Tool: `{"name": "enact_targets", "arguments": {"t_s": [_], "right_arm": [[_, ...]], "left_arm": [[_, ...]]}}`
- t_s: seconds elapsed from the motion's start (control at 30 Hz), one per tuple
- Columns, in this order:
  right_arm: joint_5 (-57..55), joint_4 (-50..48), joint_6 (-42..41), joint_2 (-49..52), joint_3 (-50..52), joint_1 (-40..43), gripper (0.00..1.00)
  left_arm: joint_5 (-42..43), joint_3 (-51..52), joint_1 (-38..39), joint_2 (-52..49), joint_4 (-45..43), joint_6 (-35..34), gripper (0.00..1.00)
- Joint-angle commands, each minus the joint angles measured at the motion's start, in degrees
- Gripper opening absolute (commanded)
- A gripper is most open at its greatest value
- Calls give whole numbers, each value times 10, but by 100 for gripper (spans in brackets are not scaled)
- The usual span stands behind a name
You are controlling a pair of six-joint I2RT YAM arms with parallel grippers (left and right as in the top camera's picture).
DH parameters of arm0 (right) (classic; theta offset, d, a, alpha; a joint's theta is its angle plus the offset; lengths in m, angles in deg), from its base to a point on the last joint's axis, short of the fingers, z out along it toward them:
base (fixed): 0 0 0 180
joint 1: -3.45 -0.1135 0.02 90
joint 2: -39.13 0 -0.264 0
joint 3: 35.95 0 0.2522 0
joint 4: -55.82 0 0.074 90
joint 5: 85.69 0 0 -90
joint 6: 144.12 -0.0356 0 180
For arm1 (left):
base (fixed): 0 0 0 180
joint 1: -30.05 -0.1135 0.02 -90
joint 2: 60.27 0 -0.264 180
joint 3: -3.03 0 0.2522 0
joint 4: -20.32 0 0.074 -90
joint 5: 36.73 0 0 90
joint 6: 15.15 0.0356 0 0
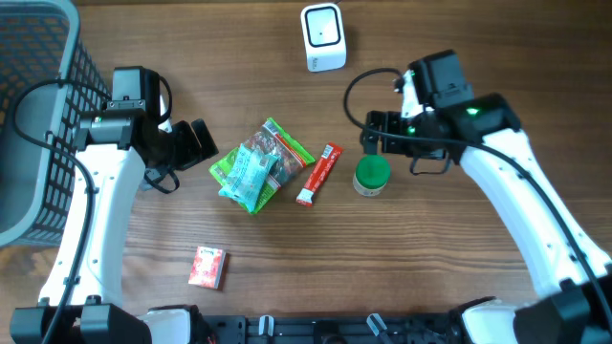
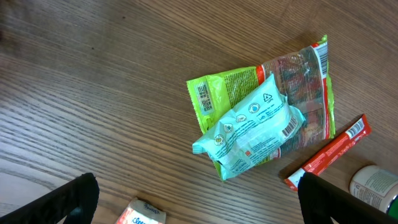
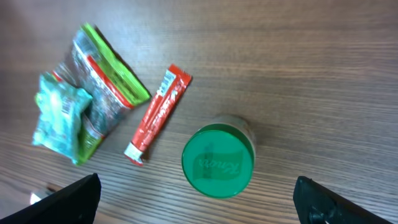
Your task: Scan the item barcode
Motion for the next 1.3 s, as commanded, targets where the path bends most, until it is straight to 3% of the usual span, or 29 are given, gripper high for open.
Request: {"name": "enact_targets", "arguments": {"t_s": [0.0, 0.33, 0.7, 0.8, 1.27], "right_arm": [[-30, 1, 22, 54, 10, -18, 100], [-63, -27, 64, 169, 10, -44, 100], [-26, -19, 66, 202, 11, -44, 100], [-27, -14, 65, 204, 11, -45, 80], [-37, -15, 43, 219, 29, -45, 79]], "left_arm": [[5, 0, -2, -1, 0, 7, 100], [5, 0, -2, -1, 0, 7, 100], [5, 0, -2, -1, 0, 7, 100], [5, 0, -2, -1, 0, 7, 100], [5, 0, -2, -1, 0, 7, 100]]}}
